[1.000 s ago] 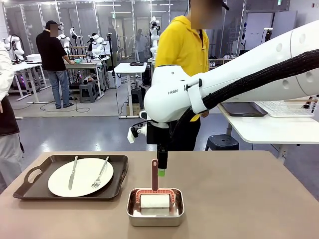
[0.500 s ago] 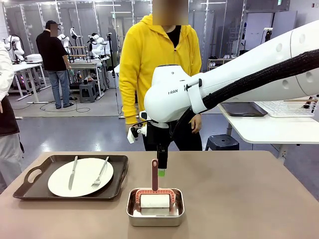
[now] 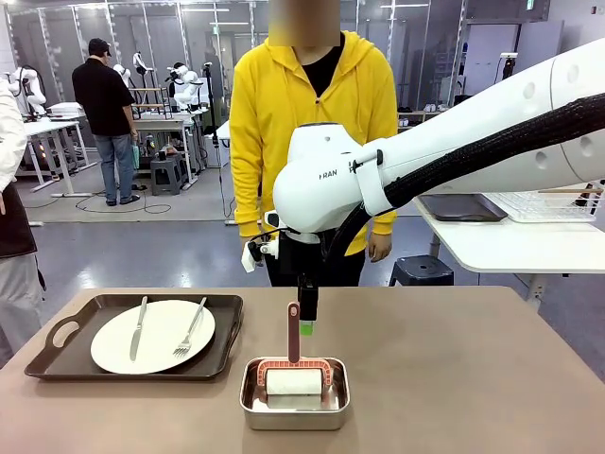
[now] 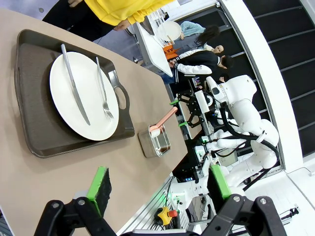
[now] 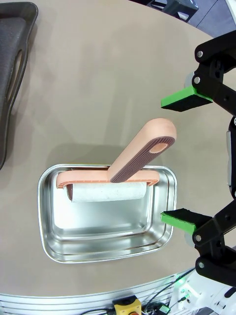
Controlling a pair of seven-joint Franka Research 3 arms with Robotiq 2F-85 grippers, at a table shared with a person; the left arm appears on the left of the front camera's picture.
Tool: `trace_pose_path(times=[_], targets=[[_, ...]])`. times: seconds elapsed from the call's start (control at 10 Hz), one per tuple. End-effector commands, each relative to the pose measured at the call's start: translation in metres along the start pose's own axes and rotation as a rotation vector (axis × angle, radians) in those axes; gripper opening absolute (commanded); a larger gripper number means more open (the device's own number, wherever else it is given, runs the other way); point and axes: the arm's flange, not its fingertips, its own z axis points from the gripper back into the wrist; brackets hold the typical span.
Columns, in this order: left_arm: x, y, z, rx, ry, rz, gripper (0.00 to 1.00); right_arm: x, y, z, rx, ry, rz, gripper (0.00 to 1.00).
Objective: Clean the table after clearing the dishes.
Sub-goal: When the right (or left) Handle tray is removed, use the right hand (or left hand) to clean the right (or left) side of the table with the Lint Roller.
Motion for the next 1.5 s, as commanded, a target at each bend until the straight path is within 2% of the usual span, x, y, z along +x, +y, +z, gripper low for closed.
trace_pose_path(times=[0.0, 0.2, 0.3, 0.4, 0.6, 0.8, 1.0, 1.2, 1.4], targets=[[-0.001, -0.001, 0.002, 0.002, -0.004, -0.006, 1.00, 0.001, -0.002, 0.017, 0.011, -0.088, -0.073, 1.00], [-0.001, -0.001, 0.002, 0.002, -0.004, -0.006, 1.00, -0.037, -0.016, 0.047, 0.120, -0.382, -0.287, 1.00], [-0.001, -0.001, 0.002, 0.002, -0.004, -0.006, 1.00, -0.062, -0.023, 0.047, 0.204, -0.514, -0.378, 1.00], [-0.001, -0.001, 0.002, 0.002, -0.004, -0.006, 1.00, -0.093, -0.028, 0.043, 0.330, -0.677, -0.474, 1.00], [-0.001, -0.001, 0.002, 0.002, -0.004, -0.006, 1.00, -0.178, -0.036, 0.015, 0.612, -0.971, -0.701, 1.00], [-0.001, -0.001, 0.002, 0.002, -0.004, -0.006, 1.00, -0.245, -0.035, 0.007, 0.817, -1.175, -0.796, 1.00], [-0.001, -0.001, 0.002, 0.002, -0.004, -0.006, 1.00, -0.292, -0.031, -0.006, 0.983, -1.252, -0.881, 1.00], [-0.001, -0.001, 0.002, 0.002, -0.004, -0.006, 1.00, -0.340, -0.027, -0.008, 1.004, -1.303, -0.931, 1.00], [-0.001, -0.001, 0.002, 0.002, -0.004, -0.006, 1.00, -0.407, -0.018, -0.002, 0.965, -1.336, -0.985, 1.00]])
